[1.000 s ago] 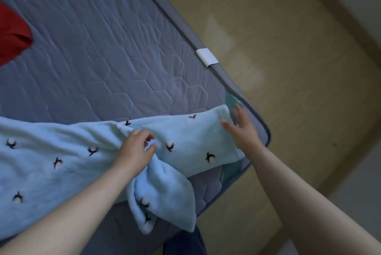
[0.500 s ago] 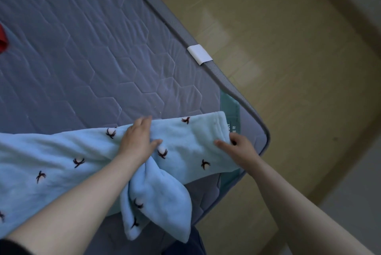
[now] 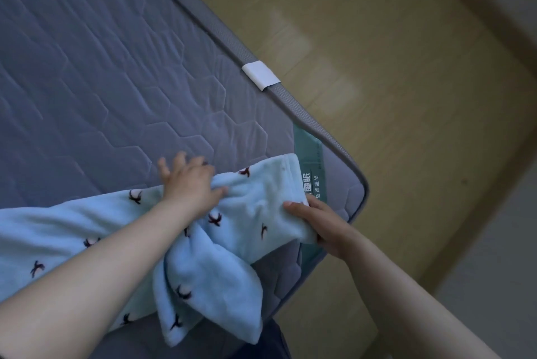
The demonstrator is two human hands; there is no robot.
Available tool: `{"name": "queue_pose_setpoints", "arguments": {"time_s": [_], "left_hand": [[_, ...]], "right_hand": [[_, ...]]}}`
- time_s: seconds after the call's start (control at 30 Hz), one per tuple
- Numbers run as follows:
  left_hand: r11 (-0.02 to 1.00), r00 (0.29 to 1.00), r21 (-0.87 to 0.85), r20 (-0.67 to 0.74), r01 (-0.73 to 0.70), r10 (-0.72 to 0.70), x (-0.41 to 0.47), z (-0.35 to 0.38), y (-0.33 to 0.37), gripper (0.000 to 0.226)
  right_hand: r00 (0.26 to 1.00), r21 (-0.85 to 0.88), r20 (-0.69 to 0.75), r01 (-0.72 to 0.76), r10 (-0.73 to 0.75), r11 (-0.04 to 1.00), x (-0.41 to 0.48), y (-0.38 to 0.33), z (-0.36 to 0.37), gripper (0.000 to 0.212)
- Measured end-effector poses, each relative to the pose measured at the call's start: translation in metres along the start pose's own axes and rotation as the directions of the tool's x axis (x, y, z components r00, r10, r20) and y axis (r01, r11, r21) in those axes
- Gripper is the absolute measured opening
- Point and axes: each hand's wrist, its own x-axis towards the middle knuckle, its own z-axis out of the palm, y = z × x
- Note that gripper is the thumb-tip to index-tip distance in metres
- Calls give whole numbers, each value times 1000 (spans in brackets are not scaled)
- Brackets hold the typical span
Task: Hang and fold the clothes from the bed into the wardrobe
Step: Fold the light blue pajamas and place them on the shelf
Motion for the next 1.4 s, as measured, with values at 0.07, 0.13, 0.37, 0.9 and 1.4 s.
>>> {"name": "queue_pose_setpoints", "arguments": {"time_s": [0.07, 0.13, 0.37, 0.9, 1.4], "left_hand": [[966, 994, -246, 46, -84, 99, 11, -8, 19, 63], [878, 979, -475, 138, -66, 148, 21, -15, 36, 80], [690, 977, -714, 44, -117, 211, 35, -27, 60, 14], [685, 984, -710, -170, -163, 58, 50, -24, 81, 3], [809, 957, -546, -284, -216, 63, -13, -8, 26, 26]], "right_hand": [[995, -53, -73, 59, -63, 997, 0, -3, 0, 29], [966, -176, -184, 151, -184, 973, -1, -6, -2, 24], [911, -635, -132, 225, -391, 739, -13, 10, -12, 16], [781, -865, 82, 364, -619, 345, -26, 23, -34, 36], [758, -867, -227, 128, -611, 481, -34, 46, 6, 13]]}}
